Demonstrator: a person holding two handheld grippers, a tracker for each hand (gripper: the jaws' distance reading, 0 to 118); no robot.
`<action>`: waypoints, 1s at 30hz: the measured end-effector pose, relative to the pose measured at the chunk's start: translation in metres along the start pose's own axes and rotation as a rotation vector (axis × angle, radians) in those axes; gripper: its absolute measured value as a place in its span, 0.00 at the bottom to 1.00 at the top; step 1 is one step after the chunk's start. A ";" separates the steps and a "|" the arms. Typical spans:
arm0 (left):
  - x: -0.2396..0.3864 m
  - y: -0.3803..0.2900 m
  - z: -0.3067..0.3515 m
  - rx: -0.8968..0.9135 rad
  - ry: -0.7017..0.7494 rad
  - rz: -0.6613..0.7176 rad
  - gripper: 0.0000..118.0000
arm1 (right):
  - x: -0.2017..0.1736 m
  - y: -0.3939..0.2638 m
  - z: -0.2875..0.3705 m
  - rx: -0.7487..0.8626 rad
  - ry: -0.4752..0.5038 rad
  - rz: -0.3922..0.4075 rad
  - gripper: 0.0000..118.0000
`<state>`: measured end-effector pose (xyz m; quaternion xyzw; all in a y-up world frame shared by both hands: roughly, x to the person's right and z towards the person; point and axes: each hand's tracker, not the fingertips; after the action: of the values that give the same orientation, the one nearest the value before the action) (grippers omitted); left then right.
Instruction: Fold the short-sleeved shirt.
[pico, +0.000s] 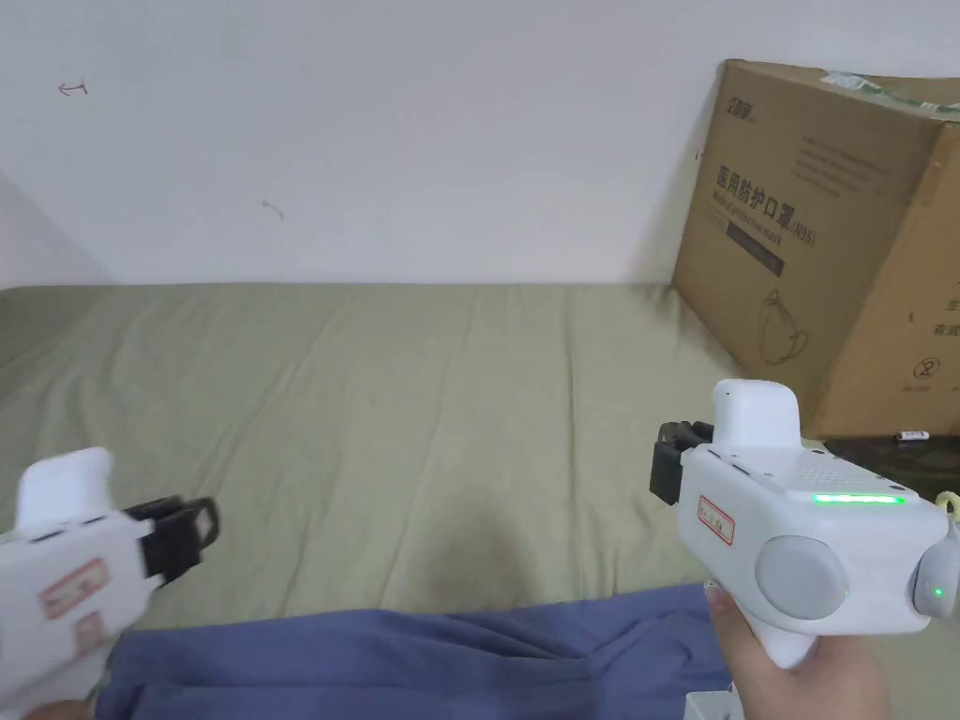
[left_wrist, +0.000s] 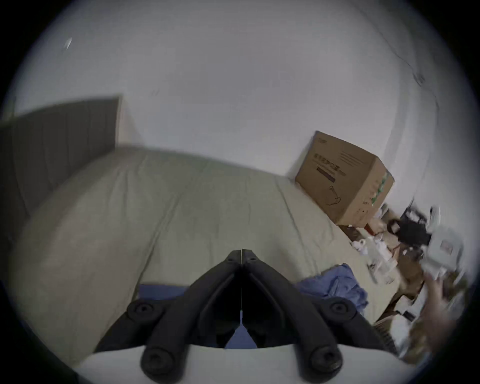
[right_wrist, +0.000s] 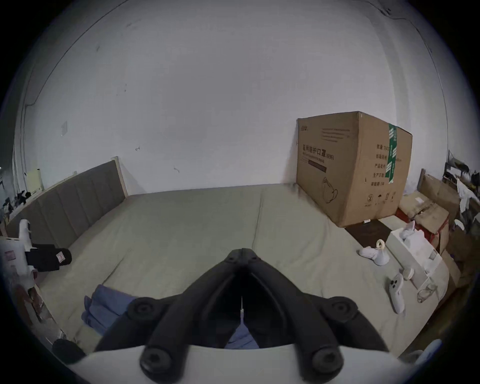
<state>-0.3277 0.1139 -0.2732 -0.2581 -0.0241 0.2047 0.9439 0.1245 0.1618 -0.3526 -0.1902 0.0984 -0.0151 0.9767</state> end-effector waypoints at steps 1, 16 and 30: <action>-0.026 0.000 -0.003 -0.045 -0.033 0.066 0.00 | 0.001 0.000 -0.004 -0.009 0.004 -0.006 0.00; -0.194 -0.073 -0.052 -0.472 -0.368 0.635 1.00 | 0.011 -0.017 -0.046 -0.165 0.068 -0.055 0.00; -0.185 -0.114 -0.128 -0.586 -0.228 0.527 0.04 | 0.026 -0.029 -0.050 -0.256 0.094 -0.072 0.00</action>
<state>-0.4350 -0.1101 -0.3167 -0.4890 -0.1189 0.4513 0.7369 0.1402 0.1152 -0.3920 -0.3158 0.1381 -0.0464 0.9376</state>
